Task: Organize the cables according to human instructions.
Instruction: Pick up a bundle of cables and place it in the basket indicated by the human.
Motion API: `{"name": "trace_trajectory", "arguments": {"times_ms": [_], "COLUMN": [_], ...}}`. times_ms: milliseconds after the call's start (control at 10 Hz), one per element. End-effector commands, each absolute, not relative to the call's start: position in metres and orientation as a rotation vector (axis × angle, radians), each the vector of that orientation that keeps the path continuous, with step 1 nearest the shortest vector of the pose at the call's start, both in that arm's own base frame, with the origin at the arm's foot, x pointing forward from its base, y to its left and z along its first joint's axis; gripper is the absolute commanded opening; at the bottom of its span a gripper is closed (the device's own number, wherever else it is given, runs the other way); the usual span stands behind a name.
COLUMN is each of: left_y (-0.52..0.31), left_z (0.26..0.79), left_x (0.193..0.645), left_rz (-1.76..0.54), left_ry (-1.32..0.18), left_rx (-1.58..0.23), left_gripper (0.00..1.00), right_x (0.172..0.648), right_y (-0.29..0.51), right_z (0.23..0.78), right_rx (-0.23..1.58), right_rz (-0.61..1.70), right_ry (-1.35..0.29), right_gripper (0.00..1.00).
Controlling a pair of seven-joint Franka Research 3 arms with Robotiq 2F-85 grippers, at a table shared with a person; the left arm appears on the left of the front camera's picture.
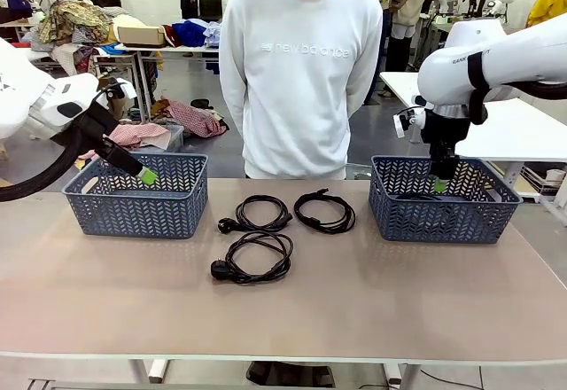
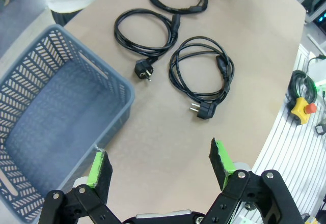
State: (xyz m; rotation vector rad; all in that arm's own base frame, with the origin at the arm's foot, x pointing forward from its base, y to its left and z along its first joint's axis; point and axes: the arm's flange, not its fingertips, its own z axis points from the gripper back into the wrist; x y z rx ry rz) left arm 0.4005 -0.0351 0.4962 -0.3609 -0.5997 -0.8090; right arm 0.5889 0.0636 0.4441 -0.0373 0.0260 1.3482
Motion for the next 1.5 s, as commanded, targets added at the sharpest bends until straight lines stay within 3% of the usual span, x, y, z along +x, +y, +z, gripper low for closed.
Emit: {"name": "trace_trajectory", "arguments": {"times_ms": [0,100,500,600,800,1400], "left_y": [-0.033,-0.033,-0.033,-0.033,-0.033,-0.033], "left_z": [0.493,0.493,0.493,0.493,0.493,0.493], "left_x": [0.400,0.400,0.400,0.400,0.400,0.400], "left_rz": [-0.824,-0.824,-0.824,-0.824,-0.824,-0.824], "left_ry": [-0.615,-0.615,-0.615,-0.615,-0.615,-0.615], "left_rx": [-0.382,-0.382,-0.382,-0.382,-0.382,-0.382], "left_gripper": [1.00,1.00,1.00,1.00,1.00,1.00], "right_x": [0.590,0.589,0.595,0.586,0.587,0.499], "right_y": [0.063,0.063,0.048,0.060,0.052,0.097], "right_z": [0.449,0.449,0.457,0.445,0.448,0.465], "right_rx": [-0.024,-0.023,0.053,-0.023,-0.003,0.124], "right_rz": [1.331,1.328,1.232,1.329,1.298,1.122], "right_ry": [0.032,0.038,0.032,0.044,0.043,-0.216], "right_gripper": [0.92,1.00,1.00,1.00,1.00,1.00]}}
